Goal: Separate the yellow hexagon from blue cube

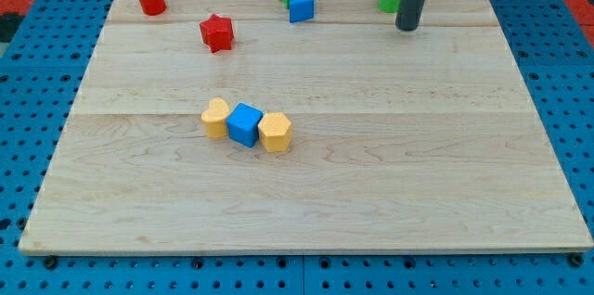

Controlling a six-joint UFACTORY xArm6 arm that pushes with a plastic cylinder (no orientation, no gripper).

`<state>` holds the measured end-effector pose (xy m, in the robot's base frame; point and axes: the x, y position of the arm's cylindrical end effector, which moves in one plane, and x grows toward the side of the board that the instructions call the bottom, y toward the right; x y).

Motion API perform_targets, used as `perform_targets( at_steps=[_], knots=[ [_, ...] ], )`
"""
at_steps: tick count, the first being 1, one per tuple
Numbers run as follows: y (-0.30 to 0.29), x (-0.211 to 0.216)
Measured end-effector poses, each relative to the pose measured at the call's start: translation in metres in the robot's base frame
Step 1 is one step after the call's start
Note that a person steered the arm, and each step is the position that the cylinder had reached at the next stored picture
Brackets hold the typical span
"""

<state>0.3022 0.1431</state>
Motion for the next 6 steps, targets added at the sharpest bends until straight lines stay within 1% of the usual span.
perform_targets(
  at_steps=[1, 2, 5, 6],
  knots=[
    [-0.022, 0.008],
    [-0.027, 0.007],
    [-0.028, 0.006],
    [-0.032, 0.017]
  ],
)
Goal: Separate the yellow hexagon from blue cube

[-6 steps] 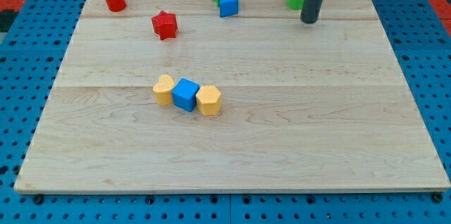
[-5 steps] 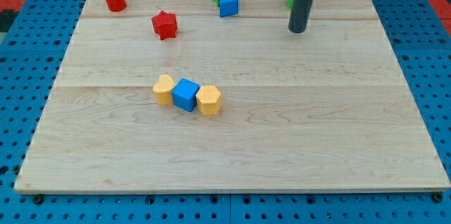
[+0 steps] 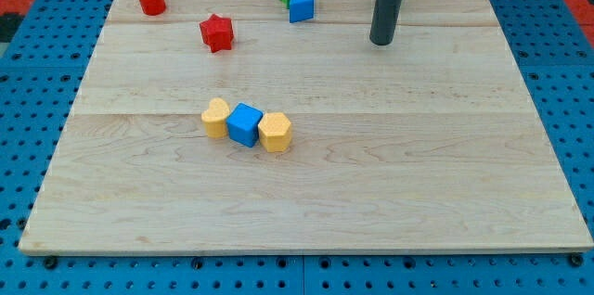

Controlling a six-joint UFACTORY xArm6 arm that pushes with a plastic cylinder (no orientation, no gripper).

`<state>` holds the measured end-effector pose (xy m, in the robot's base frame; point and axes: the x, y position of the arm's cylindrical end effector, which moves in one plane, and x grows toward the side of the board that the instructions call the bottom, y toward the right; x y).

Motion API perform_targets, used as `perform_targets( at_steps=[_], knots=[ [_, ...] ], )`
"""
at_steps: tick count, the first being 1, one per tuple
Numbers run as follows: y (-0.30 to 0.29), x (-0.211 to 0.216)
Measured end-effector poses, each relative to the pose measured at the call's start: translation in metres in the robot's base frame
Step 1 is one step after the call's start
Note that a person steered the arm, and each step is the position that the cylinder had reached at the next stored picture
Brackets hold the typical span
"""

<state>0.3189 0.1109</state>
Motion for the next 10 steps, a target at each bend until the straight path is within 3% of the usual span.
perform_targets(
  at_steps=[3, 4, 5, 9, 10],
  knots=[
    [-0.048, 0.024],
    [-0.113, 0.042],
    [-0.224, 0.071],
    [-0.107, 0.166],
    [-0.110, 0.171]
  ],
)
